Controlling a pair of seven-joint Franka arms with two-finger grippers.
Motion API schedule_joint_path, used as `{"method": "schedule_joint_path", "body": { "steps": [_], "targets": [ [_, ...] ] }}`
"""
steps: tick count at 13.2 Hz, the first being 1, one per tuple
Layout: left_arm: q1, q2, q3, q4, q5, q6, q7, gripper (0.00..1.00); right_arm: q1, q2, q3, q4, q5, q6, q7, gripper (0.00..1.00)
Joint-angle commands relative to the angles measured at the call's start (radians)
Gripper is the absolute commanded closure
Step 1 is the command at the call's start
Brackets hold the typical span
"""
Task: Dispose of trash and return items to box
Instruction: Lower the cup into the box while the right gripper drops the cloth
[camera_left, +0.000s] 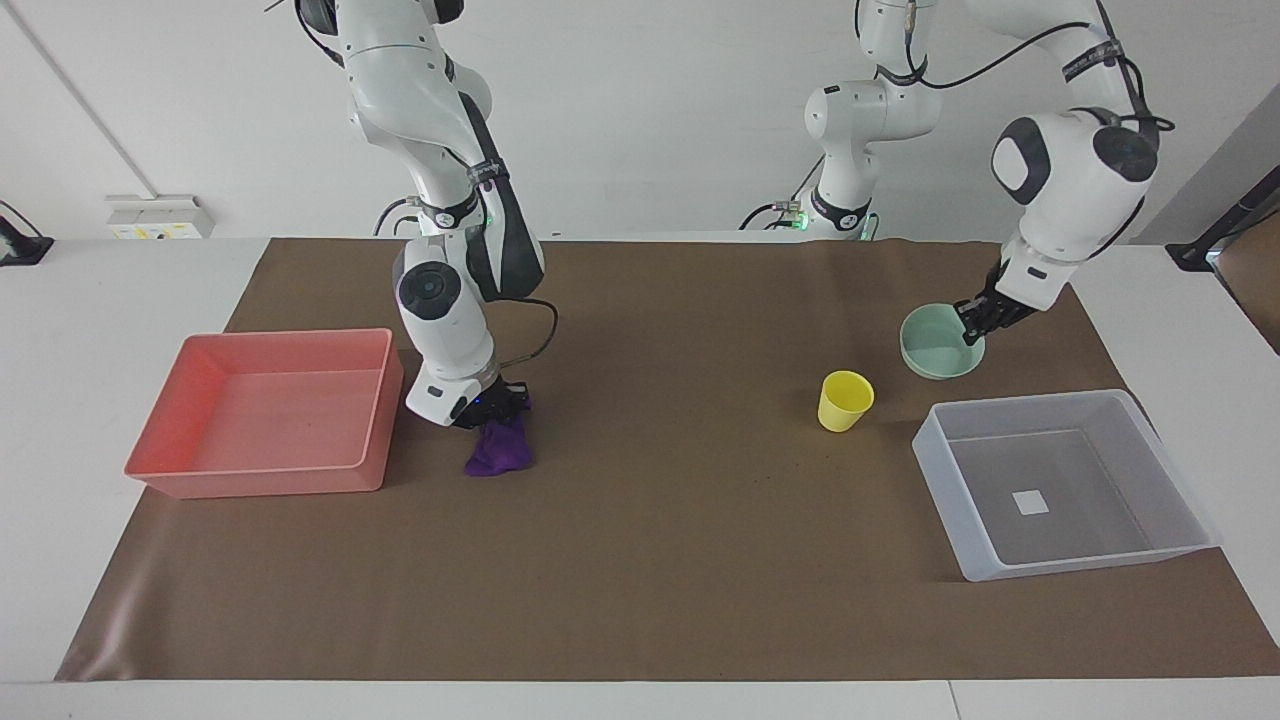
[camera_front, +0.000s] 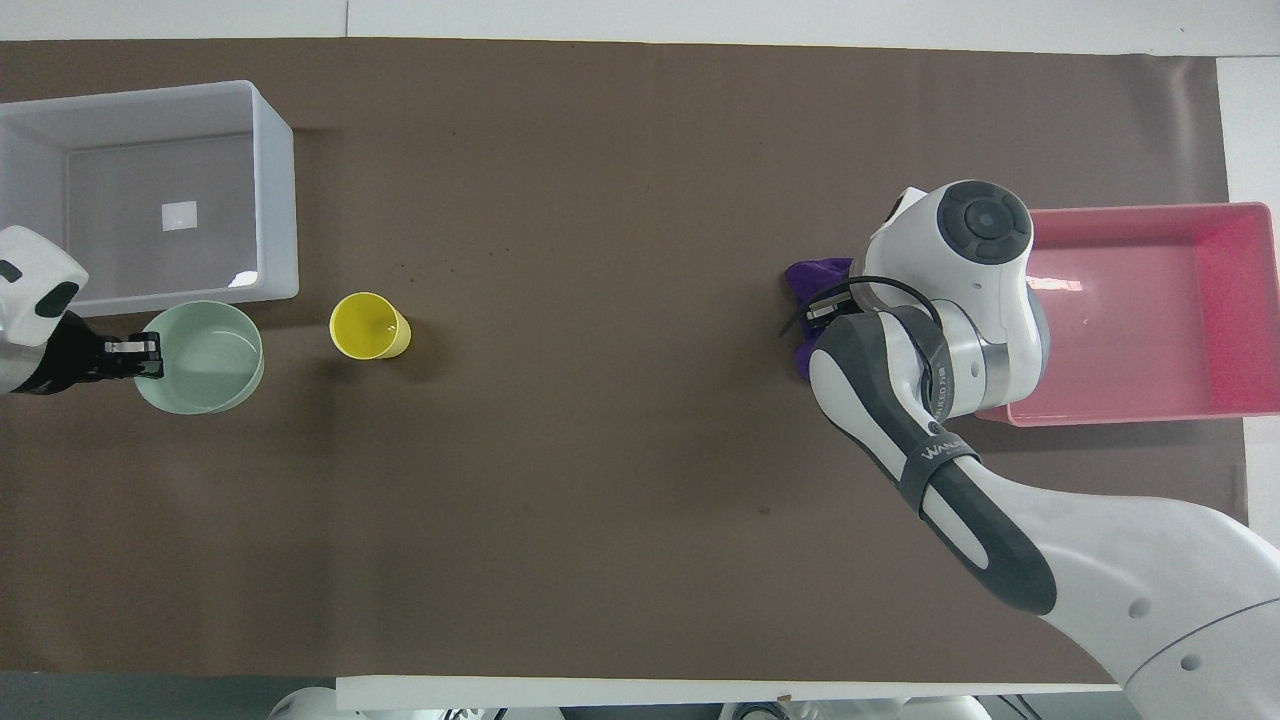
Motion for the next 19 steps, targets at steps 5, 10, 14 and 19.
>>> {"method": "schedule_joint_path", "body": {
  "steps": [5, 10, 14, 19],
  "targets": [
    [0.076, 0.469, 0.016, 0.477, -0.051, 0.117, -0.005, 1.00, -0.067, -0.066, -0.001, 0.304, 0.001, -0.420, -0.022, 1.00],
    [0.085, 0.630, 0.016, 0.448, -0.116, 0.349, 0.000, 1.00, -0.257, -0.109, -0.001, 0.335, -0.029, -0.499, -0.121, 1.00],
    [0.091, 0.617, 0.017, 0.409, -0.113, 0.367, 0.078, 0.05, -0.402, -0.196, -0.001, 0.104, -0.042, -0.370, -0.268, 0.99],
    [0.005, 0.399, 0.003, 0.413, -0.109, 0.066, 0.008, 0.00, -0.410, -0.223, 0.001, -0.084, -0.044, -0.160, -0.281, 0.94]
  ]
}}
